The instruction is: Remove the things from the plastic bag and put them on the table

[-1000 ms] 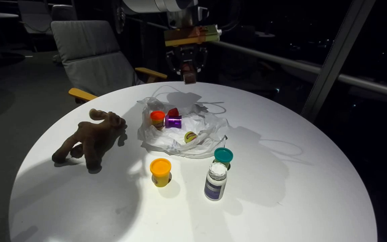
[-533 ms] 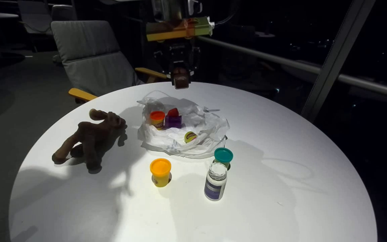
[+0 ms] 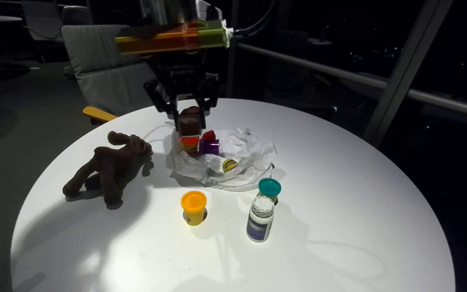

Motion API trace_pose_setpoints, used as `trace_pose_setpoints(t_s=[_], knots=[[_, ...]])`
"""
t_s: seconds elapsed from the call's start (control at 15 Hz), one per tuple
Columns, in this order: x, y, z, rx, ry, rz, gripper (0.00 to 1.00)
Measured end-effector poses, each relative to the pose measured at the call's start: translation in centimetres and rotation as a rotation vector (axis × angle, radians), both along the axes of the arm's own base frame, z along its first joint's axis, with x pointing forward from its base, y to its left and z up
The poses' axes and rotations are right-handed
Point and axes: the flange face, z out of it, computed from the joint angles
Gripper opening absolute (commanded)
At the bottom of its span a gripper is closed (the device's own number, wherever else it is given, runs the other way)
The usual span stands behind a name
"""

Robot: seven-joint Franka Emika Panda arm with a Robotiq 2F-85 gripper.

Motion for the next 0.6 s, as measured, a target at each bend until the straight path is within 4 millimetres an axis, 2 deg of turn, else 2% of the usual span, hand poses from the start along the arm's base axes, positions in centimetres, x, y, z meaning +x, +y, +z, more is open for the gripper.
trace_pose_setpoints(t_s=[0.2, 0.47, 0.6], knots=[[-5.7, 1.4, -1.3, 0.028, 0.046, 0.023, 0.24], [-13.0, 4.3, -2.4, 0.093, 0.015, 0.065, 0.24], [-16.0, 5.4, -3.0, 0.107, -0.006, 0.072, 0.24]])
